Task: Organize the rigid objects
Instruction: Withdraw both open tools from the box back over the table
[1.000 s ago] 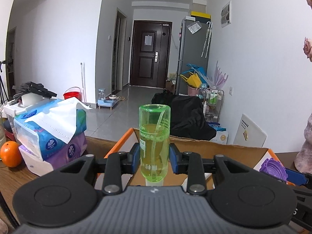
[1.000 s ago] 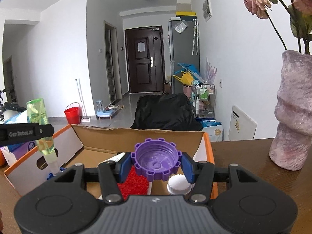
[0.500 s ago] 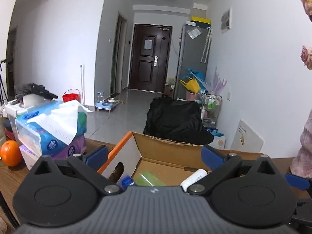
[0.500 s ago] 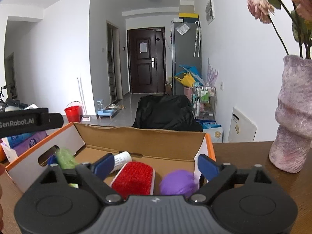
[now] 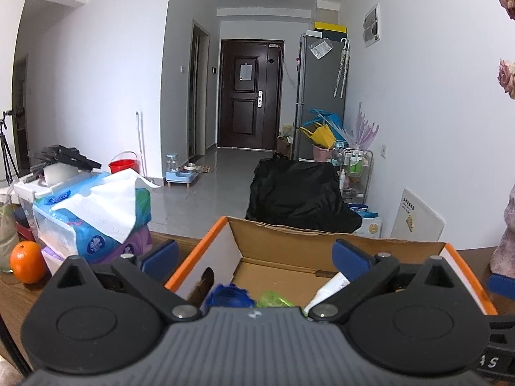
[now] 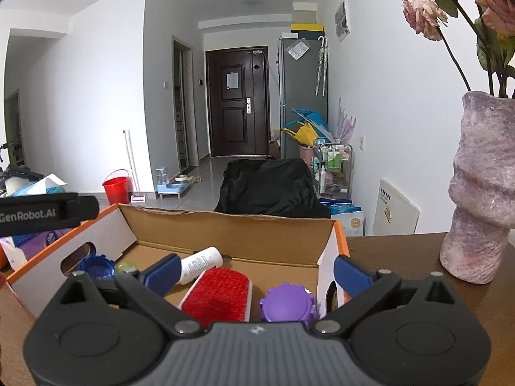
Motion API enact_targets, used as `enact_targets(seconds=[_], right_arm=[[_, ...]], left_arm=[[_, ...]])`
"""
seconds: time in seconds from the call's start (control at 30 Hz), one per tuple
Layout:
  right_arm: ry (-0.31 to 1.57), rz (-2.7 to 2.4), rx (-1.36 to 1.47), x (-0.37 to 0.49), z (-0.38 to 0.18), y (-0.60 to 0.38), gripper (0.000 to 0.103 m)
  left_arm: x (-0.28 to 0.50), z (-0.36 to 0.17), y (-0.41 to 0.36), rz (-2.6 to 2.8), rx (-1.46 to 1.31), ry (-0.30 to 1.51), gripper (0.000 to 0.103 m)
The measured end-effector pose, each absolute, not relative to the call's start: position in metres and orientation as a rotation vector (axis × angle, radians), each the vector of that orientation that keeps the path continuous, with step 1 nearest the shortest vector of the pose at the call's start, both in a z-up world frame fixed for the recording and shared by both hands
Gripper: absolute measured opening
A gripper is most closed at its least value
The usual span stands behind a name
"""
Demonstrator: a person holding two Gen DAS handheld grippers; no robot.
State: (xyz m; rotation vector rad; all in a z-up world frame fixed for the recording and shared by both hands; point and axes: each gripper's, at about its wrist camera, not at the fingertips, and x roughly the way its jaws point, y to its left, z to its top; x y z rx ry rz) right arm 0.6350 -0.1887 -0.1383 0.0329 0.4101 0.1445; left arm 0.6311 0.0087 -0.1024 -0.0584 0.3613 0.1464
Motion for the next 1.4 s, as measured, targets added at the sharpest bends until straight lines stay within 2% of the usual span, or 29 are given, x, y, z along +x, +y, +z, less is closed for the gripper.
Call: enact_targets(seconds=[0.6,1.4], right_arm=[[0.399,0.118,0.029,0.630,-0.140,-0.188,0.103],[0.306,0.149,0.022,0.567,-0.138,-0.205,0.103]], left_arm=[[0.629,-0.108,0.015,0.157,-0.037,0.377,0.103],[0.570,-0.118,0.024,0.146,-0.005,0.356,0.103]])
